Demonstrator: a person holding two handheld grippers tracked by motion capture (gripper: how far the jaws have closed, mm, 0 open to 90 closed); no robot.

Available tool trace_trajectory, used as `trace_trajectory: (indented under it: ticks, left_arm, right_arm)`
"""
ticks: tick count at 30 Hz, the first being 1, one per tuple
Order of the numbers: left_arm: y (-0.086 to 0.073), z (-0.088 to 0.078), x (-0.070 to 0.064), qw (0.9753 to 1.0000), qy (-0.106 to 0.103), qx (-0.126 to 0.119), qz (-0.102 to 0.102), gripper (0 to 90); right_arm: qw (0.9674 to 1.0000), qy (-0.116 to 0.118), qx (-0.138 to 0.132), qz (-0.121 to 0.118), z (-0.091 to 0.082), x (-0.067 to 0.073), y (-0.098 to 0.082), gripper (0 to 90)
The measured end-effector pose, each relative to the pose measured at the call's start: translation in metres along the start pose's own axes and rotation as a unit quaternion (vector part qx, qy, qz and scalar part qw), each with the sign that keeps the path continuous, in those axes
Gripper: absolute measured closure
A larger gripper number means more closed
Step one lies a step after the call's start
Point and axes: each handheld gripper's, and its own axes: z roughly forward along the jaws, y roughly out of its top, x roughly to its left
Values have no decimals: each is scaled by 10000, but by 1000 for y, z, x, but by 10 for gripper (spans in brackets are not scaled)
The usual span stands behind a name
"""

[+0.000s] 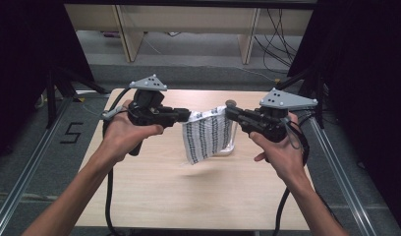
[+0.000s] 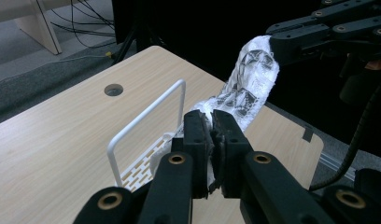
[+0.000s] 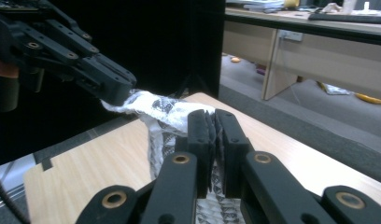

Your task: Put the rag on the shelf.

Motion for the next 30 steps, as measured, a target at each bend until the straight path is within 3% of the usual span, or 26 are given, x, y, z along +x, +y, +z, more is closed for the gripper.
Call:
trace_trajectory:
  ticks: [5,6,7,11,13,17,24,30]
  left_arm:
    - [11,9,2,10000,76,-42,30,842]
    - [13,11,2,9999,104,-60,25,842]
    - [15,12,3,9999,104,-64,31,842]
    - [21,20,7,9998,127,-127,-29,842]
    - [25,24,9,9997,128,-179,-80,842]
    - [33,32,15,9995,133,-274,-115,841]
    - [44,48,29,9984,194,-424,-311,841]
    - [49,63,51,9965,331,-430,-629,839]
  right_arm:
    - [9999,-122,-3,34,1,-13,3,862]
    - [9998,-118,11,149,1,-14,3,862]
    - [9998,-177,-24,68,2,-17,4,862]
    - [9997,-219,7,136,6,-25,5,862]
    - [9993,-239,31,272,7,-28,7,862]
    - [9993,-306,-8,195,14,-39,10,861]
    - [9984,-395,-27,400,27,-54,16,860]
    - [9972,-486,53,567,43,-73,19,859]
